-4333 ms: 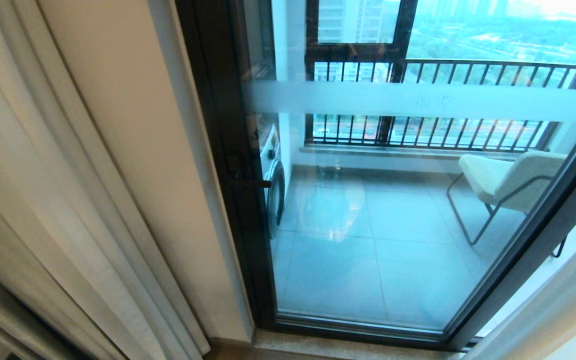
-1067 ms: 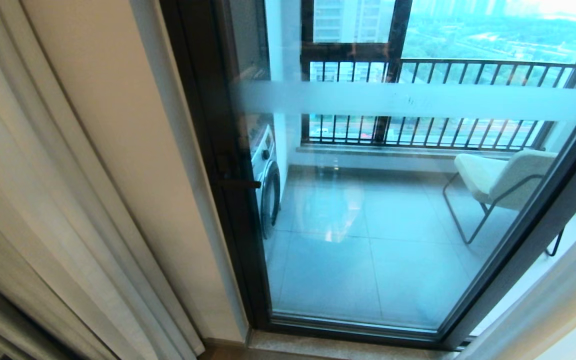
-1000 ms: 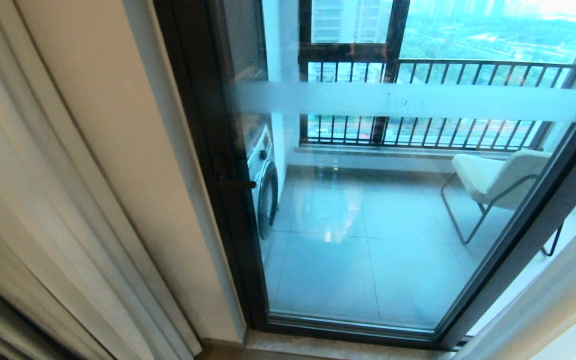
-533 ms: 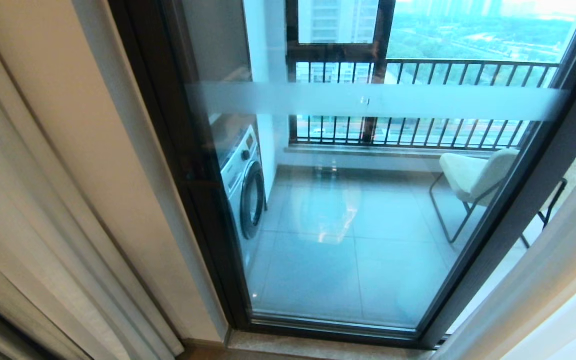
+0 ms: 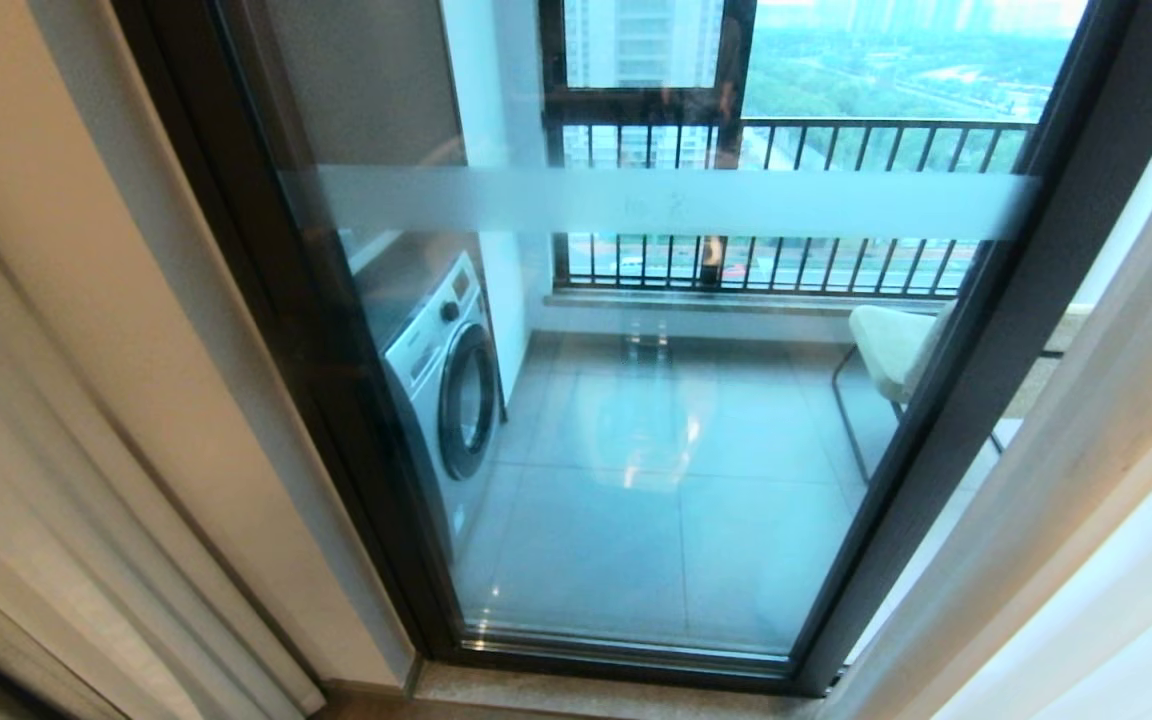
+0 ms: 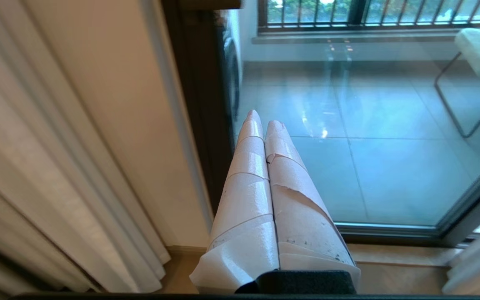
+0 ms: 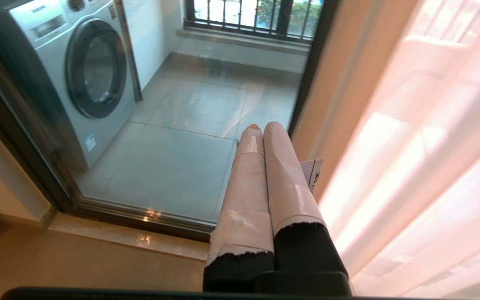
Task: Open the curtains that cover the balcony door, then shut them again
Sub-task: Pull the inner curtains open on both sides
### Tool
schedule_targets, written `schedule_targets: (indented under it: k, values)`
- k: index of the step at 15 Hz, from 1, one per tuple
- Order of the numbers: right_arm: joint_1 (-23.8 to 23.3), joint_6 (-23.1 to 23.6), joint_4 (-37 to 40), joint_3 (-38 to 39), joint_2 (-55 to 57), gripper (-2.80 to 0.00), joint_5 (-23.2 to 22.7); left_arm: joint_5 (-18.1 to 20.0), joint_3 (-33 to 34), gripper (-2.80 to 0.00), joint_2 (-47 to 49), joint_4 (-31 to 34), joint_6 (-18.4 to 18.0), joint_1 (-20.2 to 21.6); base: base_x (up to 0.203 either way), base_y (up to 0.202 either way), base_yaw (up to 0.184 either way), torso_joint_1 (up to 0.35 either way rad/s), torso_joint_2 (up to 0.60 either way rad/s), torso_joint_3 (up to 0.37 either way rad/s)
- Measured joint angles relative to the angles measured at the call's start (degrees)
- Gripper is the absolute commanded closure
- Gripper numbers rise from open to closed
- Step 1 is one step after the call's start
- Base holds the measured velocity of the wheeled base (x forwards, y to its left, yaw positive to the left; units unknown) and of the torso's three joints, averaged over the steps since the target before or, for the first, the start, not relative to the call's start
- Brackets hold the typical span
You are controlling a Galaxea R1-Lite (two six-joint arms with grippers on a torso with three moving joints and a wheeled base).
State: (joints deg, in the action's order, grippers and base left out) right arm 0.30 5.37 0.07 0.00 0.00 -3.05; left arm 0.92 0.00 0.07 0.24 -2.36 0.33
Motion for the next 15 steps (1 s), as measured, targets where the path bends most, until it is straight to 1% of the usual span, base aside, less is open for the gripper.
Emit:
schedule_targets:
  k: [15]
  values:
    - [0.0, 0.0, 0.0, 0.0, 0.0, 0.0, 0.0, 0.0, 0.0, 0.0, 0.0, 0.0, 0.0, 0.0, 0.0, -0.184, -0.006, 0.002, 0.0, 0.002]
